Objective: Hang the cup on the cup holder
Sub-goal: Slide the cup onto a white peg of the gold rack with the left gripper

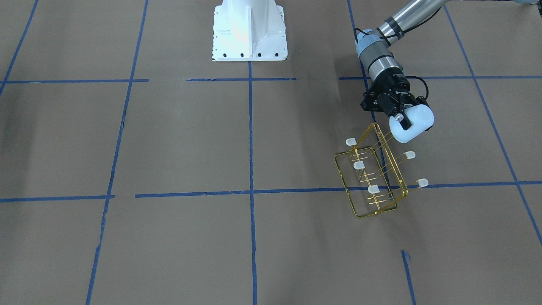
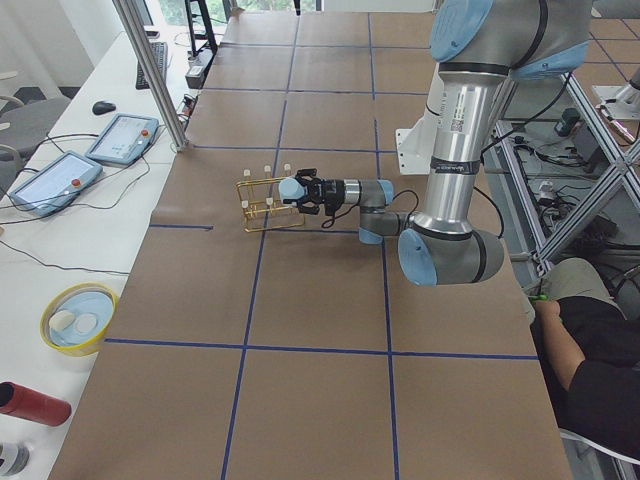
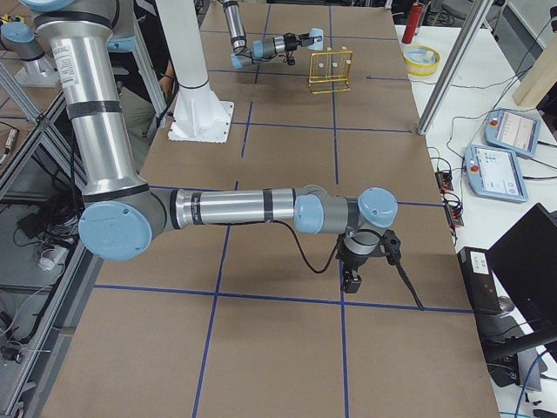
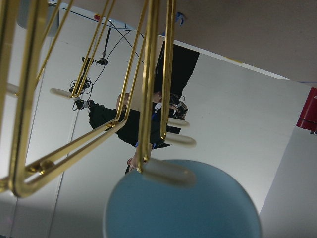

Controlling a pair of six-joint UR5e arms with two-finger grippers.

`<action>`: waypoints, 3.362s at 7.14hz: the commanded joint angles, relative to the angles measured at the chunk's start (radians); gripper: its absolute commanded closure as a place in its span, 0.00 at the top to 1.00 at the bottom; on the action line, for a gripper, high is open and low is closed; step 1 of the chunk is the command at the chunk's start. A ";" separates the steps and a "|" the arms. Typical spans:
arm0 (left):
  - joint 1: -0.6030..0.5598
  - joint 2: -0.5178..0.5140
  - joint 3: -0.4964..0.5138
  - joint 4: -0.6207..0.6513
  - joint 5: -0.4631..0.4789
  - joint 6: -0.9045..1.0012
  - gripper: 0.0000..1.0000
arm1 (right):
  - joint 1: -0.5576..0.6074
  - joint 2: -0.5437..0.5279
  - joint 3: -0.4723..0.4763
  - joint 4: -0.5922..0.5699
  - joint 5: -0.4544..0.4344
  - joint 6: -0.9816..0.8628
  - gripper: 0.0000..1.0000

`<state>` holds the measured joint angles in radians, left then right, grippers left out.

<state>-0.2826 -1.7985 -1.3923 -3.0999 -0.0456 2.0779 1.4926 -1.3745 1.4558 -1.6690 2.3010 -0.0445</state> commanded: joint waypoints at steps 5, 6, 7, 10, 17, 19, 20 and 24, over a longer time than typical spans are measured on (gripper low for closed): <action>0.002 -0.028 0.061 0.001 0.006 -0.050 0.00 | 0.000 0.000 0.000 0.000 0.000 0.000 1.00; 0.003 -0.030 0.059 0.000 0.007 -0.048 0.27 | 0.000 0.000 0.000 0.000 0.000 0.000 1.00; 0.008 -0.033 0.059 0.000 0.013 -0.047 0.48 | 0.000 0.000 0.000 0.000 0.000 0.000 1.00; 0.013 -0.033 0.059 0.000 0.021 -0.047 1.00 | 0.000 0.000 0.000 0.000 0.000 0.000 1.00; -0.004 -0.016 -0.135 -0.165 -0.078 -0.030 1.00 | 0.000 0.000 0.000 0.000 0.000 0.000 1.00; -0.023 -0.025 -0.142 -0.337 -0.115 -0.033 1.00 | 0.000 0.000 0.000 0.000 0.000 0.000 1.00; -0.036 -0.031 -0.146 -0.368 -0.140 -0.044 1.00 | 0.000 0.000 0.000 0.000 0.000 0.000 1.00; -0.033 -0.030 -0.148 -0.542 -0.143 -0.247 1.00 | 0.000 0.000 0.000 0.000 0.000 0.000 1.00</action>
<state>-0.3160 -1.8290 -1.5397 -3.6288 -0.1875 1.9127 1.4926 -1.3745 1.4558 -1.6690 2.3010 -0.0445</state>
